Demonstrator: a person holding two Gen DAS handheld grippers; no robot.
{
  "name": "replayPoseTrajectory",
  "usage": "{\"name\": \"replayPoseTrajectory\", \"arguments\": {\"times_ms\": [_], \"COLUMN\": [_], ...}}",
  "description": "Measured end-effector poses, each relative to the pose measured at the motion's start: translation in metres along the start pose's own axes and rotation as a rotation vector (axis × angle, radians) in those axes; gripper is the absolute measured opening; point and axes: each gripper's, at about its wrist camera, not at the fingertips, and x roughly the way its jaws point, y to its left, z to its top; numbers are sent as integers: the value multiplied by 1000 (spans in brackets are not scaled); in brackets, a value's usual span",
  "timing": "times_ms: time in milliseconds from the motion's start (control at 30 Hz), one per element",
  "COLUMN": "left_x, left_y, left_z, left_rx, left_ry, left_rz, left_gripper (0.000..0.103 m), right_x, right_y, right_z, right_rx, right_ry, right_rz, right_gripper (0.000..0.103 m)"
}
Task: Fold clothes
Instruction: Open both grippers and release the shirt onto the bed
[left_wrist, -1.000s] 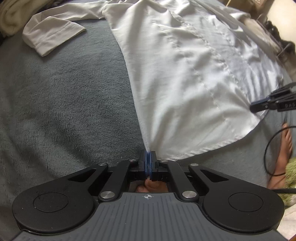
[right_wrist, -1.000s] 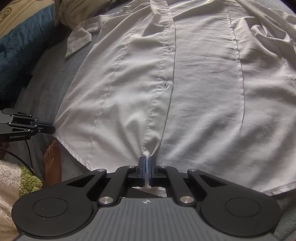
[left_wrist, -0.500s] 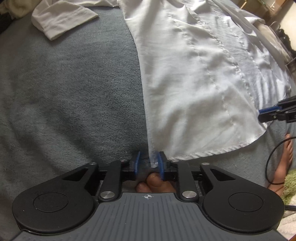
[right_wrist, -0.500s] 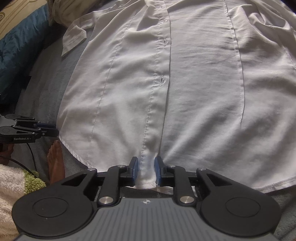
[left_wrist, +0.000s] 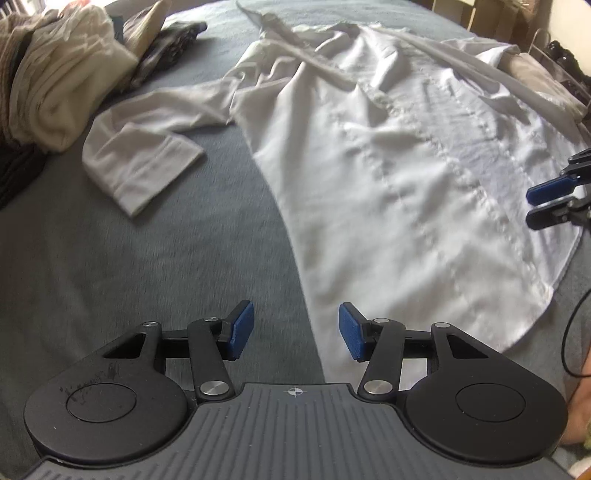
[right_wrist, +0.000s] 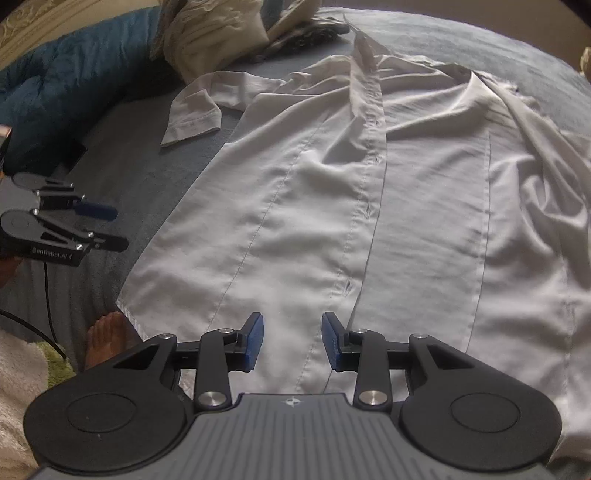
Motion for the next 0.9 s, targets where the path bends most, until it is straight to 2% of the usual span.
{"name": "replayPoseTrajectory", "arguments": {"times_ms": [167,333,533,667,767,900], "left_x": [21,46,71,69,65,75], "left_y": [5,8,23,40,56,71], "left_z": [42,82,113,128,142,171], "left_rx": [-38,-96,-189,-230,-257,-252], "left_ry": [-30,-62,-67,-112,-159,-191], "left_rz": [-14,-9,-23,-26,-18,-12], "left_gripper": [51,51,51,51,51,51], "right_x": [9,31,69,87,78,56], "right_y": [5,11,-2,-16,-23,-37], "right_z": [32,56,52,42,55,94], "right_rx": [-99,-165,-129,-84,-57,-22], "right_ry": [-11,23,106,169,180,123], "right_rz": [-15,-12,-3,14,44,60], "right_gripper": [35,35,35,35,35,36]}}
